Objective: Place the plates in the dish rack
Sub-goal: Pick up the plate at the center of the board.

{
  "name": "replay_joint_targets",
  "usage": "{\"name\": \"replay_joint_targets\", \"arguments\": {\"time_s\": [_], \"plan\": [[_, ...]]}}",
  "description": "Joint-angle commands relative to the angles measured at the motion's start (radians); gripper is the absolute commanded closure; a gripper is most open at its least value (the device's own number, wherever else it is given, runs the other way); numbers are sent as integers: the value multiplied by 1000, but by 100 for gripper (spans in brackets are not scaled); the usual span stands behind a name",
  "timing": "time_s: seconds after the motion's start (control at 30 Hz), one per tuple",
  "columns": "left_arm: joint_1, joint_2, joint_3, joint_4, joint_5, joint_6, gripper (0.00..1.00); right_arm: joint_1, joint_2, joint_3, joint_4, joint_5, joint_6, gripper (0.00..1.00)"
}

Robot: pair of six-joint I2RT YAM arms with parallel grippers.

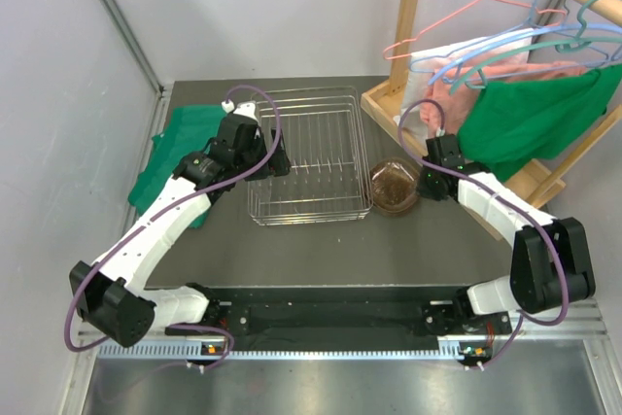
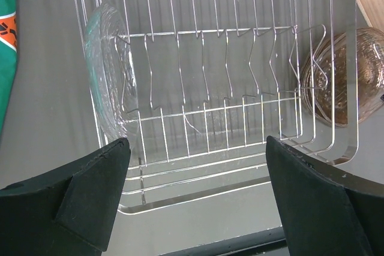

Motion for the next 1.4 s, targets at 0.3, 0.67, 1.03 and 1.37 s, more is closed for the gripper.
{"name": "replay_joint_targets", "arguments": {"time_s": [0.3,0.67,1.03,1.37], "plan": [[4,-11,-22,52,15,-6,1,-4,-63,5,-47,51,-35,100],[3,13,-19,57,44,-9,1,-2,-75,29,-100,77,-49,93],[4,18,-25,52,46,-9,1,4,-37,46,-116,59,-63,87],[3,29,-27,52,53,-8,1,34,-12,72,-140,94,-71,92]]}}
